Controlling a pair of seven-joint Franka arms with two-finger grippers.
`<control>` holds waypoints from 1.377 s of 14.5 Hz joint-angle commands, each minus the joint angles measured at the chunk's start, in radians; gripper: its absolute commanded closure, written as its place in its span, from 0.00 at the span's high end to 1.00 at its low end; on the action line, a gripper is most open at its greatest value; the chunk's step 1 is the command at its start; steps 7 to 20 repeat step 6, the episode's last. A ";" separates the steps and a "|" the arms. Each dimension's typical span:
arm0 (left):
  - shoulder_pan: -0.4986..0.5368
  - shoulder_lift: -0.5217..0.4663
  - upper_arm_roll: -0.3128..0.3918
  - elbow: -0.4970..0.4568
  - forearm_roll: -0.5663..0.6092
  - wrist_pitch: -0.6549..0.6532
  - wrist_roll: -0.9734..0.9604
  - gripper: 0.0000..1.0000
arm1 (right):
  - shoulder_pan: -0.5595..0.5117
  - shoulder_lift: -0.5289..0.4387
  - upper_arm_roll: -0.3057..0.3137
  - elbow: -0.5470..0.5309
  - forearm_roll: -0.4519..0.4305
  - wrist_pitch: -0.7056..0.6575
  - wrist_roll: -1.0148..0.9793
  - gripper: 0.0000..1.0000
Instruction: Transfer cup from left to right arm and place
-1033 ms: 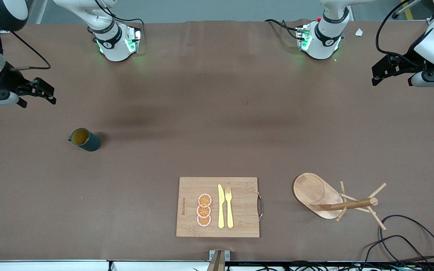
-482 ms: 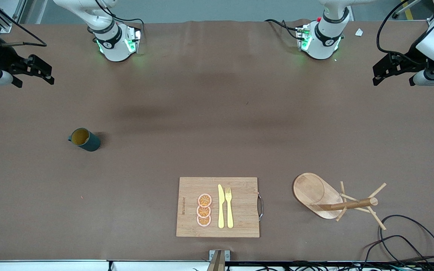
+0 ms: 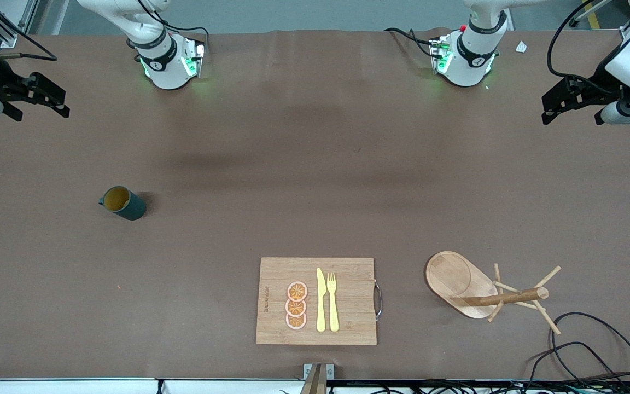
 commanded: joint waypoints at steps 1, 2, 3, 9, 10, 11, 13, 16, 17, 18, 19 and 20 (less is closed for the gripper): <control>0.005 0.011 -0.006 0.026 0.013 -0.010 0.030 1.00 | -0.013 0.004 0.005 0.011 -0.004 0.002 0.016 1.00; 0.005 0.011 -0.005 0.026 0.013 -0.010 0.034 1.00 | -0.013 0.004 0.005 0.014 -0.004 0.002 0.016 1.00; 0.005 0.011 -0.005 0.026 0.011 -0.010 0.036 1.00 | -0.013 0.006 0.005 0.037 -0.004 -0.006 0.015 1.00; 0.005 0.012 -0.006 0.026 0.011 -0.012 0.036 1.00 | -0.014 0.047 0.007 0.106 -0.004 -0.010 0.016 1.00; 0.005 0.012 -0.006 0.026 0.011 -0.012 0.036 1.00 | -0.014 0.047 0.007 0.106 -0.004 -0.010 0.016 1.00; 0.005 0.012 -0.006 0.026 0.011 -0.012 0.036 1.00 | -0.014 0.047 0.007 0.106 -0.004 -0.010 0.016 1.00; 0.005 0.012 -0.006 0.026 0.011 -0.012 0.036 1.00 | -0.014 0.047 0.007 0.106 -0.004 -0.010 0.016 1.00; 0.005 0.012 -0.006 0.026 0.011 -0.012 0.036 1.00 | -0.014 0.047 0.007 0.106 -0.004 -0.010 0.016 1.00; 0.005 0.012 -0.006 0.026 0.011 -0.012 0.036 1.00 | -0.014 0.047 0.007 0.106 -0.004 -0.010 0.016 1.00; 0.005 0.012 -0.006 0.026 0.011 -0.012 0.036 1.00 | -0.014 0.047 0.007 0.106 -0.004 -0.010 0.016 1.00; 0.005 0.012 -0.006 0.026 0.011 -0.012 0.036 1.00 | -0.014 0.047 0.007 0.106 -0.004 -0.010 0.016 1.00; 0.005 0.012 -0.006 0.026 0.011 -0.012 0.036 1.00 | -0.014 0.047 0.007 0.106 -0.004 -0.010 0.016 1.00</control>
